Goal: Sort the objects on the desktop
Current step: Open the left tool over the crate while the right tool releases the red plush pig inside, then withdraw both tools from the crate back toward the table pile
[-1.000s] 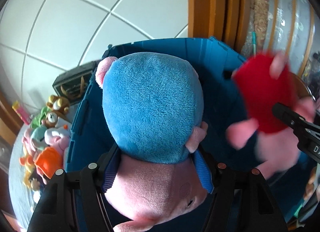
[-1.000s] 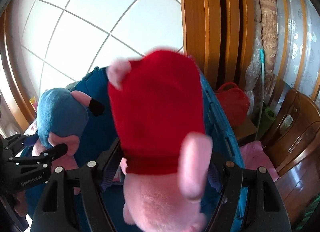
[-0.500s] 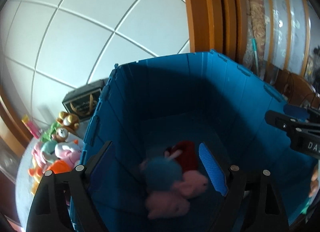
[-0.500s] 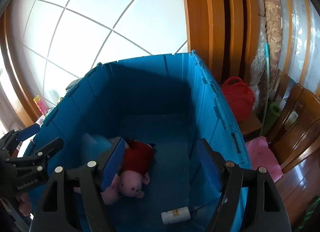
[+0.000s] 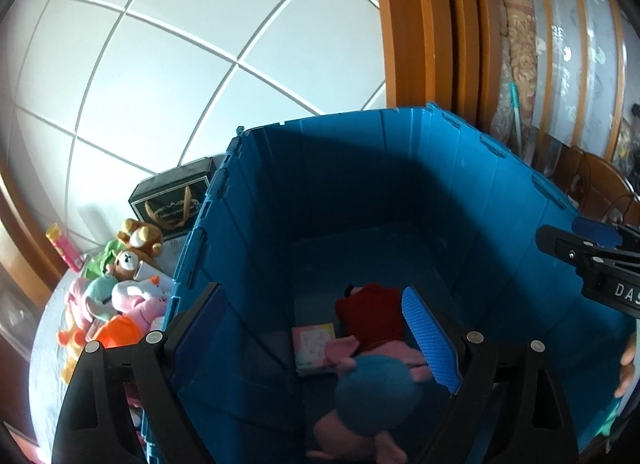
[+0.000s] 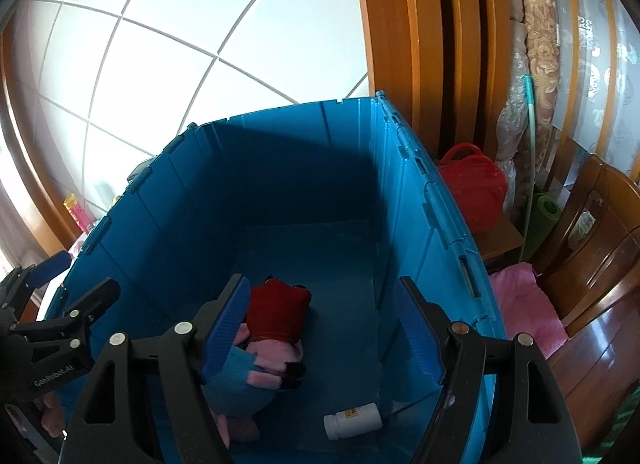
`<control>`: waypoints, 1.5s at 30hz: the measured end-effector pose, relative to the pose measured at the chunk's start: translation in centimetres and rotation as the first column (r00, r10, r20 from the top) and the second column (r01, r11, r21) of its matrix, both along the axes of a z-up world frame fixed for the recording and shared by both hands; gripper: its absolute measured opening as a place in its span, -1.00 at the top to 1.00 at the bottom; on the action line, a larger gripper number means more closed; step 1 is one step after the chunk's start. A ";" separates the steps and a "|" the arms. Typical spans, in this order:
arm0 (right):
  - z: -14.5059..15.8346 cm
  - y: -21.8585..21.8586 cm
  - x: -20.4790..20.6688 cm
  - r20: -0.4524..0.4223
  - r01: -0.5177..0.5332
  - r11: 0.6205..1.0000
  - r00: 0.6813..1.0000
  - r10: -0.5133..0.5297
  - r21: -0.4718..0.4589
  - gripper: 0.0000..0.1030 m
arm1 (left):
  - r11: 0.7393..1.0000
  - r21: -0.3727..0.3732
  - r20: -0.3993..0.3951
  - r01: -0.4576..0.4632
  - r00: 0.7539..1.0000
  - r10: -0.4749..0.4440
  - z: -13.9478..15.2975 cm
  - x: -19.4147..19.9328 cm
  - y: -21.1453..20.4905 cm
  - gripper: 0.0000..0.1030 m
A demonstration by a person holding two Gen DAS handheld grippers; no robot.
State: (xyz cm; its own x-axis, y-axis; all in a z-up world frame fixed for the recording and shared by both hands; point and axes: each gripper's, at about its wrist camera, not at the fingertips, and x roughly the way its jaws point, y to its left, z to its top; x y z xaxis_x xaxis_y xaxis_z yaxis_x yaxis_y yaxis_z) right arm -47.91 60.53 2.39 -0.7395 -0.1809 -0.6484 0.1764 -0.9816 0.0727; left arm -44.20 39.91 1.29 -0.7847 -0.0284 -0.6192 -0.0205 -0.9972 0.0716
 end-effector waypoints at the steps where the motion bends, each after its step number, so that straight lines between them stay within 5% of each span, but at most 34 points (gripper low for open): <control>1: 0.0 0.0 0.1 -0.007 0.006 1.000 1.000 -0.006 0.008 -0.44 | 1.000 0.007 -0.010 0.002 1.000 -0.002 0.2 0.2 0.0 -0.78; 4: 0.3 -0.5 0.6 -0.034 0.000 0.999 0.999 0.001 0.034 -0.52 | 1.000 0.027 -0.034 0.012 0.999 -0.011 0.7 0.9 -0.3 -0.79; 7: 0.9 -1.3 1.7 -0.101 0.020 0.996 0.995 -0.011 0.092 -0.94 | 0.998 0.054 -0.038 0.025 0.999 -0.023 0.9 2.8 -1.5 -0.79; 13: 3.0 -4.4 5.4 -0.178 -0.028 1.000 0.984 0.028 0.005 -1.00 | 0.996 0.080 -0.107 -0.046 0.993 0.054 2.4 8.5 -6.8 -0.99; 22: 5.5 -16.4 11.1 -0.273 -0.195 0.981 0.945 0.182 -0.021 -1.00 | 0.978 0.046 -0.105 -0.204 0.973 0.208 1.6 15.1 -20.1 -0.99; 32: 4.2 -33.6 15.5 -0.243 -0.331 0.943 0.918 0.312 -0.039 -1.00 | 0.915 0.033 -0.026 -0.402 0.915 0.403 -3.4 20.2 -40.5 -0.99; 38: 0.8 -42.0 15.8 -0.151 -0.342 0.939 0.931 0.333 -0.038 -1.00 | 0.893 0.004 0.032 -0.450 0.893 0.449 -6.6 21.3 -48.8 -0.99; 45: -3.4 -46.6 13.0 -0.008 -0.310 0.951 0.951 0.310 -0.019 -1.00 | 0.855 0.040 0.120 -0.517 0.852 0.510 -9.9 19.8 -55.2 -0.99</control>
State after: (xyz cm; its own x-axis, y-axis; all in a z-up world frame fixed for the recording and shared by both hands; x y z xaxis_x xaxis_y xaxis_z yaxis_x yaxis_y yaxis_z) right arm -34.95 13.90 -1.04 -0.6484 -0.4141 -0.6388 0.4718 -0.8771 0.0897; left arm -24.41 -15.27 -8.62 -0.6028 -0.3648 -0.7097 0.4927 -0.8697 0.0286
